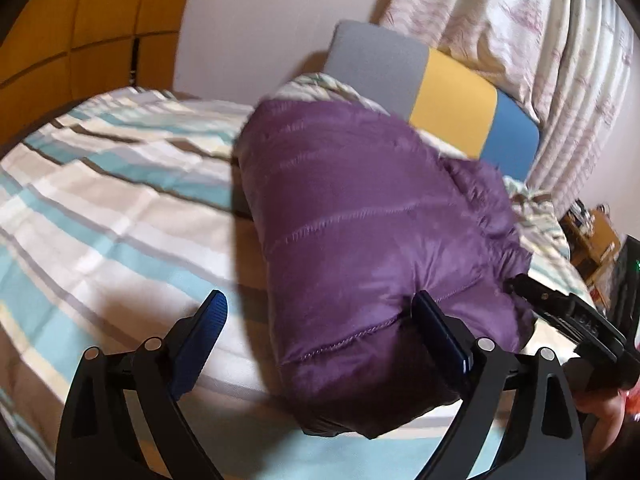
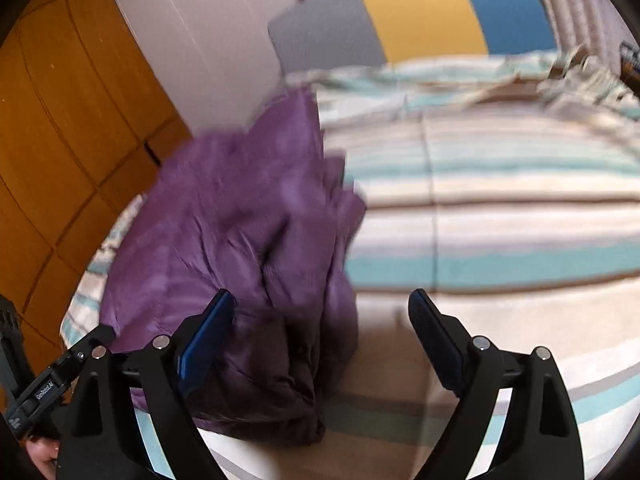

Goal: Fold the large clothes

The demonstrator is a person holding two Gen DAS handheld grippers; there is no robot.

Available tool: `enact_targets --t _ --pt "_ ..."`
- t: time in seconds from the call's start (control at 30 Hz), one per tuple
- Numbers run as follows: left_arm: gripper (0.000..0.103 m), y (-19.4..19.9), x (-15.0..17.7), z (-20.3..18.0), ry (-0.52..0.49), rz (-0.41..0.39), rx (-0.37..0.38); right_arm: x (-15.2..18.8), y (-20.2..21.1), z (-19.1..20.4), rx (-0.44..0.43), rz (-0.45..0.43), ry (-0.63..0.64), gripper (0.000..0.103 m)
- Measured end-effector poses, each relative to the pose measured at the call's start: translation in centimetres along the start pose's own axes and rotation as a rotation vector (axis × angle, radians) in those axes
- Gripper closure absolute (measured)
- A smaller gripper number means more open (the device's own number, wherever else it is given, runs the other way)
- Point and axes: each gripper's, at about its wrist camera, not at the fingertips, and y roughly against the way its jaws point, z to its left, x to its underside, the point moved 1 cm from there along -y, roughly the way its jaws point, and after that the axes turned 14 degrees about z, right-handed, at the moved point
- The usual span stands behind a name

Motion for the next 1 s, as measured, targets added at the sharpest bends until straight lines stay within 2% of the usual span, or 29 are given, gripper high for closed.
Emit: enact_targets --t 0.1,0.2,0.27,0.37,0.43,0.5,0.6,0.73,0.87,1.0 --pt "0.007 1.2 -2.2 -1.0 0.006 -0.028 -0.042 -2.8 2.0 1.6 0.093 -0.087 0.051 0.014" --pt "0.007 0.5 -5.6 -2.2 0.000 -0.019 -0.080 -4.4 2.4 2.6 0.158 -0.099 0.090 0.011" --pt "0.007 -0.6 -7.6 -3.0 -0.024 0.009 -0.111 -6.2 1.2 3.5 0.206 -0.099 0.108 0.011" --pt "0.007 -2.9 -9.9 -4.1 -0.066 0.048 -0.184 -7.9 -1.9 4.0 0.256 -0.061 0.115 0.011" --pt "0.007 -4.8 -10.3 -4.4 -0.110 0.079 -0.249 -7.9 -3.6 4.0 0.299 -0.015 0.115 0.011" --pt "0.005 -6.7 -9.9 -4.4 -0.155 0.103 -0.282 -7.2 -6.1 3.3 0.345 0.045 0.115 0.010" --pt "0.005 -8.5 -9.2 -3.6 -0.141 0.110 -0.249 -6.3 -8.9 1.9 0.358 0.094 0.097 0.010" --pt "0.005 -9.4 -8.7 -3.1 -0.131 0.096 -0.242 -5.3 -10.8 1.0 0.354 0.089 0.088 0.007" --pt "0.005 -9.2 -8.3 -3.6 -0.146 0.069 -0.259 -5.2 -10.9 0.5 0.341 0.081 0.090 0.006" --pt "0.003 -7.3 -7.8 -3.5 -0.133 0.049 -0.226 -5.0 -8.9 0.6 0.316 0.070 0.089 0.002"
